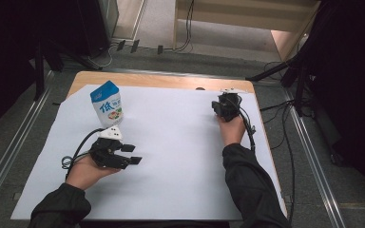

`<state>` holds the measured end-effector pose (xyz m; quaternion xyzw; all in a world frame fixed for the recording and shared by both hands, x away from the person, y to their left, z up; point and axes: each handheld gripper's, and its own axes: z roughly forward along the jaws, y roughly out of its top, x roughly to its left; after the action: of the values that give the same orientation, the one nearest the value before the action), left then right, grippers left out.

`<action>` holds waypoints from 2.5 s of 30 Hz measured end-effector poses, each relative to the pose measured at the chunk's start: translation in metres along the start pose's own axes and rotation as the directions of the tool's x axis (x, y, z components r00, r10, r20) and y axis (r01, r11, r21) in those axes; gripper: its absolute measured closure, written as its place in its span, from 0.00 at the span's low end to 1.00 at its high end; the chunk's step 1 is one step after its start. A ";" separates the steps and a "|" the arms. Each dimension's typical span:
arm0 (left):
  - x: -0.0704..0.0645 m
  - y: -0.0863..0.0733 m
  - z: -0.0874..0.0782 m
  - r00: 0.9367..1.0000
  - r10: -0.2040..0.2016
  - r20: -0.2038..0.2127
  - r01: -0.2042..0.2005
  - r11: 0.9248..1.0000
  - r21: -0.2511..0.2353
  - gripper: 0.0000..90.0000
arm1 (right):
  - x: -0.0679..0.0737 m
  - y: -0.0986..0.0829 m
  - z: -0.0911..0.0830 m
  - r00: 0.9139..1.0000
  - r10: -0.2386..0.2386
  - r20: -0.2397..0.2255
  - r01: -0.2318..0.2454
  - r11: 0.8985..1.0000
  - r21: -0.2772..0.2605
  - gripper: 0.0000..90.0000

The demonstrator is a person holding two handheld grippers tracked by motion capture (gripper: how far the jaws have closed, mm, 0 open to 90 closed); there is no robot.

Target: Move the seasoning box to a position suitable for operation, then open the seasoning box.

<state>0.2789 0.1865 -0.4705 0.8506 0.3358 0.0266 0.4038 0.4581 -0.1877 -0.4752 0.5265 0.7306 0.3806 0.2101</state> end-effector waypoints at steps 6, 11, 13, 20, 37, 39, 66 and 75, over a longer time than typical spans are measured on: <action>0.000 0.004 0.003 1.000 0.013 0.010 -0.013 1.000 0.005 0.49 | -0.004 -0.004 -0.004 1.000 0.009 0.005 -0.009 1.000 0.001 1.00; 0.001 0.007 0.007 1.000 0.014 0.024 -0.014 1.000 0.003 0.48 | -0.006 -0.009 -0.010 1.000 0.014 0.005 -0.014 1.000 0.006 1.00; 0.001 0.008 0.008 0.999 0.015 0.029 -0.015 1.000 0.003 0.48 | -0.007 -0.010 -0.011 1.000 0.012 0.003 -0.012 1.000 0.004 1.00; 0.004 0.014 0.013 0.999 0.010 0.042 -0.011 1.000 0.014 0.47 | -0.012 -0.018 -0.021 1.000 0.014 0.009 -0.014 1.000 0.010 1.00; 0.007 0.025 0.023 0.998 0.017 0.064 -0.018 1.000 0.018 0.46 | -0.027 -0.032 -0.043 0.998 0.046 -0.053 -0.047 0.999 -0.009 0.93; 0.008 0.025 0.023 0.998 0.018 0.061 -0.019 1.000 0.020 0.46 | -0.024 -0.030 -0.048 0.996 0.028 -0.088 -0.030 0.999 -0.021 0.88; 0.006 0.023 0.021 0.998 0.016 0.059 -0.018 0.999 0.038 0.45 | -0.047 -0.033 -0.089 0.996 0.031 -0.080 -0.043 0.988 -0.149 0.50; 0.006 0.023 0.022 0.998 0.021 0.060 -0.024 0.999 0.047 0.45 | -0.057 -0.034 -0.081 0.996 0.076 -0.035 -0.080 0.989 -0.121 0.25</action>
<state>0.3029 0.1645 -0.4704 0.8642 0.3144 -0.0022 0.3928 0.4000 -0.2730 -0.4564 0.5349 0.6880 0.4405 0.2157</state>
